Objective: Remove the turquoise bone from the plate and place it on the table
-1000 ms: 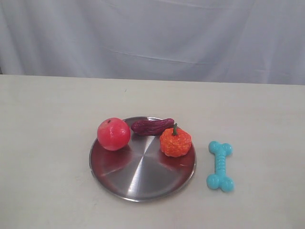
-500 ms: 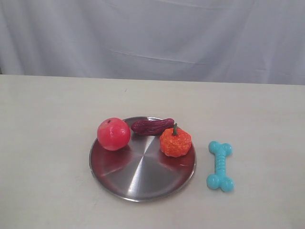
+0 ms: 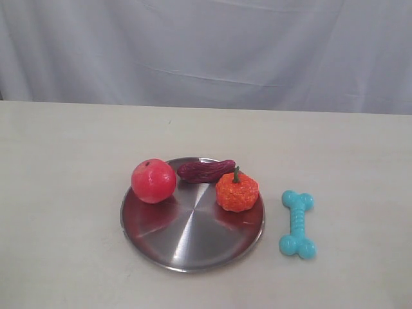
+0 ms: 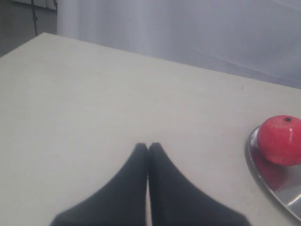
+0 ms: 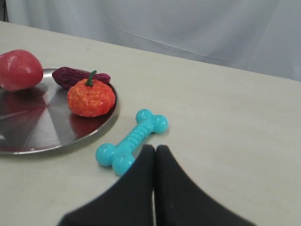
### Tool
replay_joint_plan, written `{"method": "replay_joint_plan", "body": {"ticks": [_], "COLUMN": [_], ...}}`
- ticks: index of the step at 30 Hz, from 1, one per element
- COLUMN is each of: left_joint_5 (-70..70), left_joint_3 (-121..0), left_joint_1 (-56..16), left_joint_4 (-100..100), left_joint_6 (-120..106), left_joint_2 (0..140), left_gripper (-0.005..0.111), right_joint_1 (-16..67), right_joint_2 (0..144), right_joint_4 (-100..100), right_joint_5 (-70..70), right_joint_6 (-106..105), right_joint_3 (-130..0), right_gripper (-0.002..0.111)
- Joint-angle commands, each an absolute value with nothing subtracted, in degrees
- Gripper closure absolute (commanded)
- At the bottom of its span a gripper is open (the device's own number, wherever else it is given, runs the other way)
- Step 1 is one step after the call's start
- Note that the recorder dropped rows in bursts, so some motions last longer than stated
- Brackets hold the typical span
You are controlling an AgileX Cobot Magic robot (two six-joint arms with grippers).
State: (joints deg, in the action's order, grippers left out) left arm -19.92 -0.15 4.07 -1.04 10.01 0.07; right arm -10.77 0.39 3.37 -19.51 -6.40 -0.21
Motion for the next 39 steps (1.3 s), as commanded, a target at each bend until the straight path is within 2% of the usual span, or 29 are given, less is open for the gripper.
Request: {"method": "replay_joint_plan", "body": {"ticks": [1, 39], "left_joint_5": [-19.62, -19.62], "left_joint_3": [0.0, 0.0], "left_joint_1": [3.77, 3.77], "left_joint_4": [-1.23, -1.23], "left_joint_6": [10.12, 10.12], "left_joint_2": [0.0, 0.0], "left_gripper": [0.107, 0.107], "right_joint_1": [-11.21, -11.21], "right_joint_2": [0.0, 0.0], "right_joint_4": [2.91, 2.91], "right_joint_5": [-19.38, -19.38], "right_joint_6": [-6.87, -5.34], "right_joint_3": [0.0, 0.0], "right_gripper": [0.109, 0.109]}}
